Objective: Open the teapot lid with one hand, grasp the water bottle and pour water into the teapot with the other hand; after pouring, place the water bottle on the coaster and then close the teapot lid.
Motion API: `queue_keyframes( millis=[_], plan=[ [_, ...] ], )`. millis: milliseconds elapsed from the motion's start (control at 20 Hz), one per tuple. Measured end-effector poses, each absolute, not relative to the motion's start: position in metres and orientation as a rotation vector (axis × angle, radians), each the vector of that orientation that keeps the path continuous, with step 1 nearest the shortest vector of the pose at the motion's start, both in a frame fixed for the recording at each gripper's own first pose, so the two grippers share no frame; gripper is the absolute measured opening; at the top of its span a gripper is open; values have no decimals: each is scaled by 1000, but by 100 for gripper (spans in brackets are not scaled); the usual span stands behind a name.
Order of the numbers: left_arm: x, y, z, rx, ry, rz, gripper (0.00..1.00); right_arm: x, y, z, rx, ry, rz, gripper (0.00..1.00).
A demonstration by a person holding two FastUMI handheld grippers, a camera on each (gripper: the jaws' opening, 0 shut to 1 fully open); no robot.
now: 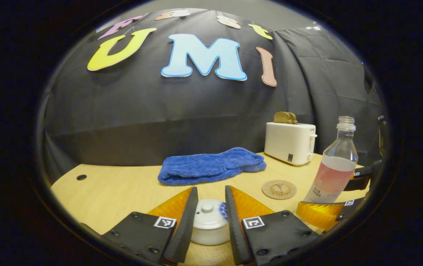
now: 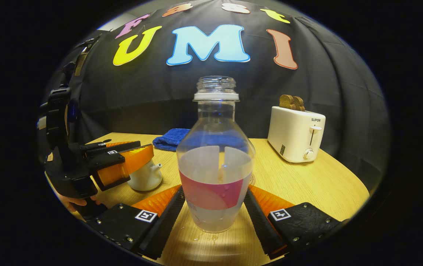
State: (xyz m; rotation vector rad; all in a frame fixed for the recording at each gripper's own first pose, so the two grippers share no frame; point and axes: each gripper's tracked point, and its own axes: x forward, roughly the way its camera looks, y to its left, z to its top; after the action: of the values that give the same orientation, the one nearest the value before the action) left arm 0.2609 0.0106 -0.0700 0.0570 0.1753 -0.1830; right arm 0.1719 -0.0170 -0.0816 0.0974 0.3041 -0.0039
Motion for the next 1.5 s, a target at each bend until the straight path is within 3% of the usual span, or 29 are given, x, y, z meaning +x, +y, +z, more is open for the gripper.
queue_keyframes(
  millis=[100,150,250,350,400,450,600,700,1150,1500],
  plan=[
    [259,14,-68,77,178,-160,48,173,-19,-81,96,303,-9,90],
    [264,20,-65,70,174,-144,41,172,-19,-81,95,302,-10,82],
    [261,17,-67,51,164,-143,27,172,-19,-81,93,300,-11,83],
    [261,17,-70,45,165,-144,26,174,-19,-81,98,300,-10,84],
    [258,20,-65,33,161,-136,26,173,-19,-81,98,300,-11,77],
    [260,20,-67,28,160,-138,17,173,-18,-82,97,300,-12,77],
    [259,19,-68,-7,153,-159,18,173,-18,-80,95,299,-11,77],
    [257,21,-65,-27,143,-156,9,173,-18,-80,94,296,-9,77],
    [249,25,-42,-41,94,-151,11,169,-25,-68,27,261,-46,76],
    [225,68,-8,-55,26,-103,11,164,-48,-69,-237,303,-159,76]
  ],
)
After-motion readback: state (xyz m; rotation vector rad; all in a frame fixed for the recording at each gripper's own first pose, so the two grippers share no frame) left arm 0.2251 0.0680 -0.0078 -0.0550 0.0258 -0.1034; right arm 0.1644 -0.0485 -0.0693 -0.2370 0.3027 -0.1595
